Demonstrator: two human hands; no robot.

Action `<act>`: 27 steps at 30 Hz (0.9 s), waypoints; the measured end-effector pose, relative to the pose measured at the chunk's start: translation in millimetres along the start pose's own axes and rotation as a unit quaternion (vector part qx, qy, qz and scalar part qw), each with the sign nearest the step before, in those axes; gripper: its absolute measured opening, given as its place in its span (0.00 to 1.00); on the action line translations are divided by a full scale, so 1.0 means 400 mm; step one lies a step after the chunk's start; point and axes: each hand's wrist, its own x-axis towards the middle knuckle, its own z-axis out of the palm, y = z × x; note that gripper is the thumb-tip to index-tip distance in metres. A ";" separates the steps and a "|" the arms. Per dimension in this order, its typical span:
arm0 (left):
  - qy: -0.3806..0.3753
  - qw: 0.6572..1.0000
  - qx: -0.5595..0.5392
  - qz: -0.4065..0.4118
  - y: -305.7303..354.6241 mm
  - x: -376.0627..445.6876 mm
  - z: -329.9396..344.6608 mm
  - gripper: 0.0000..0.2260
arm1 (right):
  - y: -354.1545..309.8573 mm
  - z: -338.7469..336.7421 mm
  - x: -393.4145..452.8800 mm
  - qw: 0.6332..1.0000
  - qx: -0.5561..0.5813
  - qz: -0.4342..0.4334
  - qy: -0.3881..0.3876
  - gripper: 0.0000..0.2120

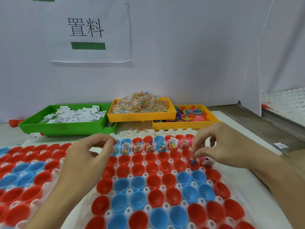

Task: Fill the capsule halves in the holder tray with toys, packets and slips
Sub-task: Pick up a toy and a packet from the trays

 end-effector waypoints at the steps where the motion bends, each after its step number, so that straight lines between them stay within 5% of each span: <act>1: 0.000 1.000 0.002 0.000 0.001 0.000 0.000 0.09 | -0.003 0.001 0.000 1.000 -0.001 0.002 -0.008 0.13; 27: -0.002 1.000 0.014 0.005 0.002 0.002 0.000 0.09 | -0.010 0.018 0.002 0.999 -0.036 -0.005 -0.025 0.12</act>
